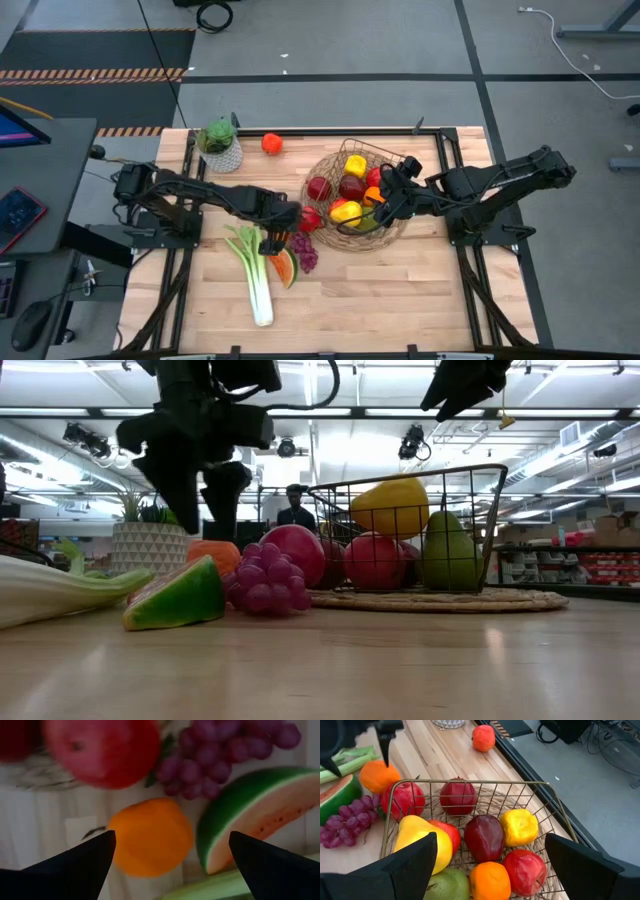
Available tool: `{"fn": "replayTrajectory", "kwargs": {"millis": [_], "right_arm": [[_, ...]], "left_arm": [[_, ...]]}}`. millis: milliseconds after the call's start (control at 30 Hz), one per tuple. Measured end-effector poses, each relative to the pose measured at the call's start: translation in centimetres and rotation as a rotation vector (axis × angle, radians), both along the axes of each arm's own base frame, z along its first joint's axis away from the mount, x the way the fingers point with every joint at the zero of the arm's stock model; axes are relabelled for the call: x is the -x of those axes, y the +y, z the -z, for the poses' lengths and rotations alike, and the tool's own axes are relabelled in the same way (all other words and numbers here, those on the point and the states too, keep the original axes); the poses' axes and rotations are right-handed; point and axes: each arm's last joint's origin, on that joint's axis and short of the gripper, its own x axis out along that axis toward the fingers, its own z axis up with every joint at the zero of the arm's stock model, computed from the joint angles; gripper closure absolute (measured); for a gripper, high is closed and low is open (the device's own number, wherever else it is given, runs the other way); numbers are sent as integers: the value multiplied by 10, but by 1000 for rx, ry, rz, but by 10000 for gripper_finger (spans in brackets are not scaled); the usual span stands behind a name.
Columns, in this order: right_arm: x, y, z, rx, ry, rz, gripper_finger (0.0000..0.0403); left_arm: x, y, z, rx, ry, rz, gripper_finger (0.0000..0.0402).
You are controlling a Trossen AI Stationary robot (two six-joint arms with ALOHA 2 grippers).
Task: Build produce basket
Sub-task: Put the orange into the gold wire basket
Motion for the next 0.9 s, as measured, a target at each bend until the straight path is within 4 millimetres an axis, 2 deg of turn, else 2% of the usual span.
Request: {"fn": "replayTrajectory", "kwargs": {"millis": [133,267,467,800,900], "right_arm": [[0,0,0,-2,-7,0,30],[-1,0,-1,-3,-9,0,30],[-1,0,-1,-4,-13,0,30],[-2,0,-1,-6,-22,-1,30],[-2,0,-1,-6,-22,-1,30]], "left_arm": [[-6,-5,12,-31,32,102,4],[-8,-9,21,-109,71,275,4],[-7,-21,21,-308,102,479,4],[-4,-19,21,-461,185,663,4],[-4,-20,21,-481,187,638,4]]}}
